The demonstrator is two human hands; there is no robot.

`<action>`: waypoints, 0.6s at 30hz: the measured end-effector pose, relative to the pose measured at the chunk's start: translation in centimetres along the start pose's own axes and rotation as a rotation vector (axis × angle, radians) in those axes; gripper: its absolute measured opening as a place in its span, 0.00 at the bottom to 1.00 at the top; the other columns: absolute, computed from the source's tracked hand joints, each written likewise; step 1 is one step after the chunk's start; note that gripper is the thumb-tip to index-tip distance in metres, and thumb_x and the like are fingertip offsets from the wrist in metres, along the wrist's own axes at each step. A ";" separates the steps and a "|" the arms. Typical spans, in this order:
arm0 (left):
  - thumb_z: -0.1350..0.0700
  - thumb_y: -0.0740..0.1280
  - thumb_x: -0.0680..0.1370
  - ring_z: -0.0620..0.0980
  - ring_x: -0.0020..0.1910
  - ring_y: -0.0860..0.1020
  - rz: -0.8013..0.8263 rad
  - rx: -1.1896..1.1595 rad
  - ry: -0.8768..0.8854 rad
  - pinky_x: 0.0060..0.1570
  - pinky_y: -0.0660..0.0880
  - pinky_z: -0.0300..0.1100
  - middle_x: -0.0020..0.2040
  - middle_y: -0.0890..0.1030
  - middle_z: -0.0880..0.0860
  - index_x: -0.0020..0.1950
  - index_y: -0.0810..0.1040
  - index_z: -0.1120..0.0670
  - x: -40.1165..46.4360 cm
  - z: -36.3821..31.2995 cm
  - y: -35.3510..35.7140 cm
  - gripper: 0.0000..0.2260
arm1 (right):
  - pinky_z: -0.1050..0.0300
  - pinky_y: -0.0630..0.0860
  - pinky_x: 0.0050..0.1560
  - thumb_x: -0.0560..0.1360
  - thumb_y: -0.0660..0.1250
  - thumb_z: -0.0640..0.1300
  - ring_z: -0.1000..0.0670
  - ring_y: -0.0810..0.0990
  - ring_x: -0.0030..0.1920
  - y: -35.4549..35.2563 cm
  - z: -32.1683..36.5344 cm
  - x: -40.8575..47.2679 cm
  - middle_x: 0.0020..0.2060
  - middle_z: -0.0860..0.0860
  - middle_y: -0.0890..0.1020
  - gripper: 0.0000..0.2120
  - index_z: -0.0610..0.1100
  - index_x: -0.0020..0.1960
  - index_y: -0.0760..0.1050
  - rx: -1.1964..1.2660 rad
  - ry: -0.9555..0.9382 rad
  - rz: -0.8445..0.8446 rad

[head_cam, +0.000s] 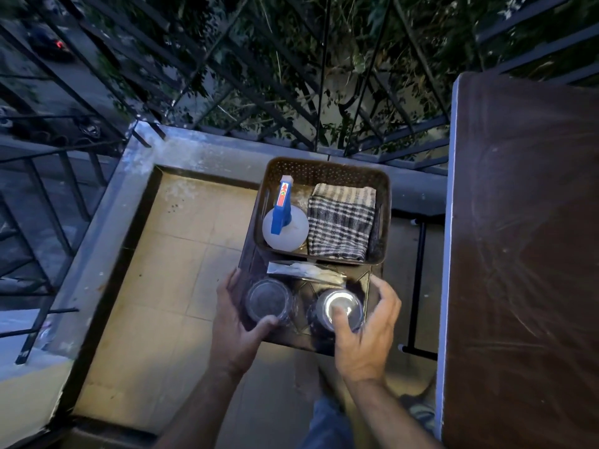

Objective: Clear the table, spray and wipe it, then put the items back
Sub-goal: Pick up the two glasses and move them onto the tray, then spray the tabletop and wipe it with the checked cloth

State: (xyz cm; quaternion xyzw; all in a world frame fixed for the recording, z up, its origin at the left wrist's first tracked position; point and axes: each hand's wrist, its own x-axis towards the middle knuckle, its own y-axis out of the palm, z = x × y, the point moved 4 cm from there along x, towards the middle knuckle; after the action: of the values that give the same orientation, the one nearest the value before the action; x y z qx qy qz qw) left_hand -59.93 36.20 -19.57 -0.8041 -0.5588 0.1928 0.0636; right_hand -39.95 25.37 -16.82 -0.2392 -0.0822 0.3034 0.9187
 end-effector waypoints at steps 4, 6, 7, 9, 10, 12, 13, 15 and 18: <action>0.32 0.68 0.73 0.35 0.74 0.67 -0.018 0.080 0.167 0.68 0.65 0.26 0.74 0.68 0.32 0.78 0.63 0.49 2.6 -4.0 -1.2 0.39 | 0.46 0.71 0.67 0.79 0.64 0.51 0.47 0.73 0.66 0.2 4.0 5.4 0.62 0.49 0.73 0.19 0.43 0.65 0.71 0.001 -0.171 -0.077; 0.39 0.70 0.74 0.36 0.73 0.69 -0.007 0.140 0.247 0.68 0.65 0.27 0.73 0.69 0.32 0.77 0.65 0.49 4.7 -5.9 -1.4 0.35 | 0.47 0.71 0.68 0.77 0.64 0.43 0.48 0.72 0.65 0.9 5.2 8.8 0.61 0.49 0.74 0.15 0.44 0.63 0.73 -0.064 -0.200 -0.039; 0.42 0.70 0.74 0.34 0.71 0.69 0.008 0.160 0.274 0.67 0.65 0.26 0.71 0.69 0.31 0.77 0.65 0.49 5.7 -6.8 -1.2 0.33 | 0.49 0.70 0.69 0.76 0.64 0.40 0.49 0.72 0.65 1.5 5.5 10.5 0.61 0.50 0.74 0.15 0.45 0.63 0.74 -0.103 -0.180 0.016; 0.45 0.70 0.73 0.30 0.69 0.69 0.040 0.189 0.275 0.66 0.65 0.24 0.70 0.70 0.30 0.77 0.65 0.50 7.6 -7.9 -0.6 0.34 | 0.54 0.65 0.73 0.75 0.65 0.39 0.48 0.70 0.68 3.2 5.6 13.3 0.62 0.51 0.74 0.17 0.46 0.64 0.74 -0.227 -0.132 0.171; 0.44 0.70 0.73 0.27 0.68 0.69 0.055 0.200 0.262 0.66 0.65 0.25 0.70 0.71 0.32 0.78 0.65 0.51 8.5 -8.2 -0.2 0.35 | 0.55 0.60 0.75 0.75 0.66 0.40 0.47 0.68 0.71 4.3 5.4 14.4 0.66 0.49 0.73 0.19 0.46 0.66 0.74 -0.302 -0.113 0.254; 0.44 0.71 0.73 0.30 0.68 0.72 0.089 0.234 0.244 0.69 0.70 0.34 0.71 0.74 0.40 0.79 0.63 0.51 10.0 -8.6 0.6 0.37 | 0.56 0.51 0.78 0.74 0.70 0.42 0.46 0.56 0.79 6.5 4.4 15.8 0.77 0.49 0.64 0.29 0.48 0.74 0.68 -0.409 -0.052 0.428; 0.44 0.73 0.72 0.36 0.69 0.74 0.109 0.256 0.238 0.70 0.72 0.40 0.72 0.76 0.43 0.80 0.62 0.50 10.5 -8.7 1.0 0.39 | 0.54 0.48 0.78 0.73 0.72 0.44 0.47 0.51 0.80 7.5 3.8 16.2 0.80 0.50 0.57 0.35 0.49 0.77 0.63 -0.449 -0.033 0.508; 0.42 0.74 0.70 0.44 0.67 0.78 0.142 0.299 0.223 0.67 0.76 0.46 0.70 0.79 0.46 0.81 0.62 0.48 11.3 -8.5 1.6 0.42 | 0.49 0.47 0.80 0.71 0.75 0.51 0.46 0.45 0.81 9.4 2.4 16.3 0.81 0.51 0.49 0.44 0.51 0.80 0.55 -0.560 -0.067 0.636; 0.39 0.75 0.68 0.38 0.55 0.80 0.150 0.341 0.202 0.54 0.77 0.34 0.58 0.81 0.39 0.78 0.61 0.39 12.2 -7.4 2.4 0.41 | 0.42 0.44 0.79 0.68 0.75 0.61 0.40 0.40 0.80 11.6 0.6 15.6 0.81 0.49 0.44 0.51 0.53 0.81 0.49 -0.733 -0.144 0.751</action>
State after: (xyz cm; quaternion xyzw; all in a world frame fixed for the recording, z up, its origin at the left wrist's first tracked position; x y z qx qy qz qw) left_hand -51.32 47.38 -16.47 -0.8363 -0.4473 0.2074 0.2398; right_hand -33.62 43.07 -21.91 -0.5362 -0.1546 0.5788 0.5947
